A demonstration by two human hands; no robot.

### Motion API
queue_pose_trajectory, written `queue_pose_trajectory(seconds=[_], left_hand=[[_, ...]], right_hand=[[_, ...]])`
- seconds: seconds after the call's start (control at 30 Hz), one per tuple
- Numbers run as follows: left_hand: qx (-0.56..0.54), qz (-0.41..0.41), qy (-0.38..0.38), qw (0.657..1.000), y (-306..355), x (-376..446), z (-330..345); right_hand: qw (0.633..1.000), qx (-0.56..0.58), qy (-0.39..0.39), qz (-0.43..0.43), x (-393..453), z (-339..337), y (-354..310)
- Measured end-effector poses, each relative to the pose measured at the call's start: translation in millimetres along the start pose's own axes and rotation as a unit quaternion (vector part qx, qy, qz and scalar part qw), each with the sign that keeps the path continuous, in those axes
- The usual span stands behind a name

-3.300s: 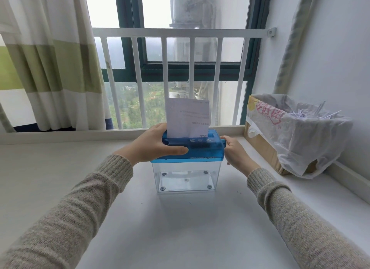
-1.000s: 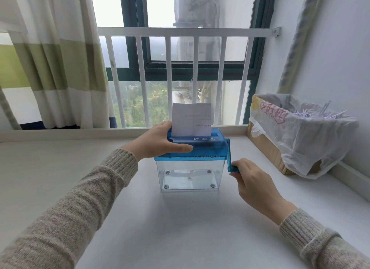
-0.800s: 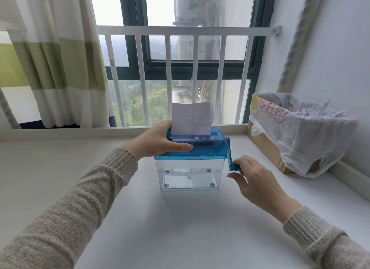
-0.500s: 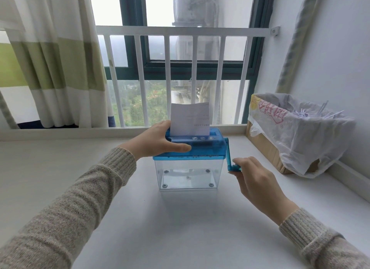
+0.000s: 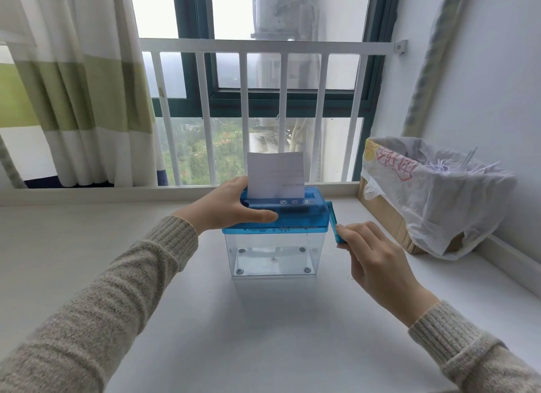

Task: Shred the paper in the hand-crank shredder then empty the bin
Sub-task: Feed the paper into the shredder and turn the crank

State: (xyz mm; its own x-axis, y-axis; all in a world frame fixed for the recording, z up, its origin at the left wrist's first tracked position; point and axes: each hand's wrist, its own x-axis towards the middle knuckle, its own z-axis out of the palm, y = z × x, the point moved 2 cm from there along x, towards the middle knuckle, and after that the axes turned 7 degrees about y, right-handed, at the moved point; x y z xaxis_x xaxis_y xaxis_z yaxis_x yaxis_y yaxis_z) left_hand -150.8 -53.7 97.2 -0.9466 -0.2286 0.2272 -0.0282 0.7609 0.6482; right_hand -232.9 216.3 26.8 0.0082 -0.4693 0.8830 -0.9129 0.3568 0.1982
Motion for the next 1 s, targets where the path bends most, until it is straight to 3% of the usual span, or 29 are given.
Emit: queue_pose_trajectory(seconds=[0.8, 1.0], left_hand=[[-0.006, 0.008, -0.014, 1.000, 2.1, -0.8, -0.3], [-0.001, 0.012, -0.009, 1.000, 2.8, -0.3, -1.0]], right_hand=[[0.996, -0.045, 0.064, 0.051, 29.0, -13.3, -5.3], [0.996, -0.047, 0.041, 0.068, 37.9, -14.5, -3.3]])
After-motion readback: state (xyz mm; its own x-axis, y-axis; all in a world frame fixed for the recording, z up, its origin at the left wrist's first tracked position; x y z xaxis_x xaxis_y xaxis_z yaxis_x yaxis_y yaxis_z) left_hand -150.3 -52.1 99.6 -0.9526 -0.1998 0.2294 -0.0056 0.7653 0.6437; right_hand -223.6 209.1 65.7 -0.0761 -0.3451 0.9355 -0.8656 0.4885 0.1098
